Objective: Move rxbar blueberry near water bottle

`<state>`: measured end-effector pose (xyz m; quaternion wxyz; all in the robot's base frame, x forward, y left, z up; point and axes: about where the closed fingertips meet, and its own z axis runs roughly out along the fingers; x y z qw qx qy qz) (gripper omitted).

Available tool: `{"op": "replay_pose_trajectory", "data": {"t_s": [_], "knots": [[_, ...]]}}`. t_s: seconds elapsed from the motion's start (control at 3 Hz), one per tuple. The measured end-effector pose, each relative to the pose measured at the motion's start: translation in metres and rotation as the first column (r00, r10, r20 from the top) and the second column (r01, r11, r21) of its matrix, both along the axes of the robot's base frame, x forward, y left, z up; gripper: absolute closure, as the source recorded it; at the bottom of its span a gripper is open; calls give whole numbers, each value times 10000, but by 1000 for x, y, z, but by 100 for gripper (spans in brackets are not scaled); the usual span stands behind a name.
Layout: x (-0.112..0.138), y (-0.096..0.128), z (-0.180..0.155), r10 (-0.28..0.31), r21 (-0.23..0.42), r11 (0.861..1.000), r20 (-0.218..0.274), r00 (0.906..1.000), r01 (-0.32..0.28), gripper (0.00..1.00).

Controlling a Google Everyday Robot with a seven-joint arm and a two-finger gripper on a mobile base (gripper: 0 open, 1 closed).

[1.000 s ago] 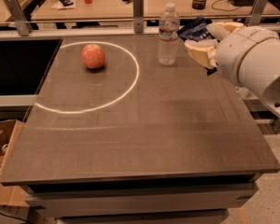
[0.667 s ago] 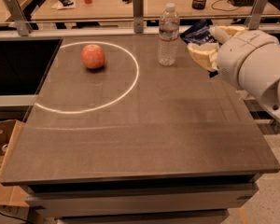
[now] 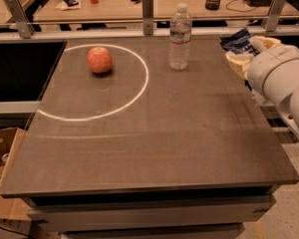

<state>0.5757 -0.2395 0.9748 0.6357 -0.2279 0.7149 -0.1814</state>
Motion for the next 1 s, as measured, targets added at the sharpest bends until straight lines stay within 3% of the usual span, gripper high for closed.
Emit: {"op": "replay_pose_trajectory", "data": {"t_s": [0.33, 0.67, 1.0], "knots": [[22, -8, 5, -339, 1339, 9904, -13, 9994, 338, 100], [43, -4, 2, -256, 2741, 9611, -330, 9991, 337, 100], [58, 5, -10, 60, 3297, 9439, -678, 9977, 168, 100]]}}
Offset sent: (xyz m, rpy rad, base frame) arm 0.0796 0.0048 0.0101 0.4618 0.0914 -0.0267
